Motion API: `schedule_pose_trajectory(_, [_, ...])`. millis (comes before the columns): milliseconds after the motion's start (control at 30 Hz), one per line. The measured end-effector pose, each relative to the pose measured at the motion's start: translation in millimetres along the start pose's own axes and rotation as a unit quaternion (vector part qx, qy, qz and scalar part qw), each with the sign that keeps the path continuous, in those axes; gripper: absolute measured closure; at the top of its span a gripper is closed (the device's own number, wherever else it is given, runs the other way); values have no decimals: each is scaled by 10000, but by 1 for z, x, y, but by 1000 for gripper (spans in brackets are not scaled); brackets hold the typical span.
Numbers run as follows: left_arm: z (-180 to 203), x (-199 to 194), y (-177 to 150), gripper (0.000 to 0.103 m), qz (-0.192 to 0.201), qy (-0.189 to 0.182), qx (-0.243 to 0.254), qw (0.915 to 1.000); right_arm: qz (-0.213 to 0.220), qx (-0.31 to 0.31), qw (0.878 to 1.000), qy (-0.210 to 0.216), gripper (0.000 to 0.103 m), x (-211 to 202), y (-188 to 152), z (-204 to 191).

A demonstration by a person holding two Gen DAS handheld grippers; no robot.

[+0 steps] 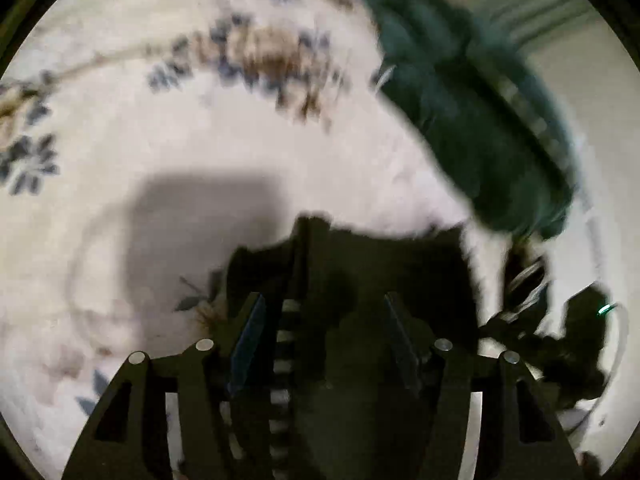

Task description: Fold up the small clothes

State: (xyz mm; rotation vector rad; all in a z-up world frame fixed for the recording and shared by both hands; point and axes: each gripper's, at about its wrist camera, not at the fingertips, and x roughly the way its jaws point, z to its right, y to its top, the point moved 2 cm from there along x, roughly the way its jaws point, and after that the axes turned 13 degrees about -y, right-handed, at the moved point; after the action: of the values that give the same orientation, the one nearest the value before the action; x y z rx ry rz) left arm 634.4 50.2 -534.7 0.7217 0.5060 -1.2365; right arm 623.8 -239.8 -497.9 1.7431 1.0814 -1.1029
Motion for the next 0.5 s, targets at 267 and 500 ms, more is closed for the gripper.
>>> schedule_pose_trajectory(267, [22,-26,-5,97,666,79,607,9959,164,-596,9969,-476,96,27,9,-7])
schedule_pose_trajectory(500, [-35,-2,12,90,49,40,-467,9989,65,-733,9941,-797,96,26,25,-8])
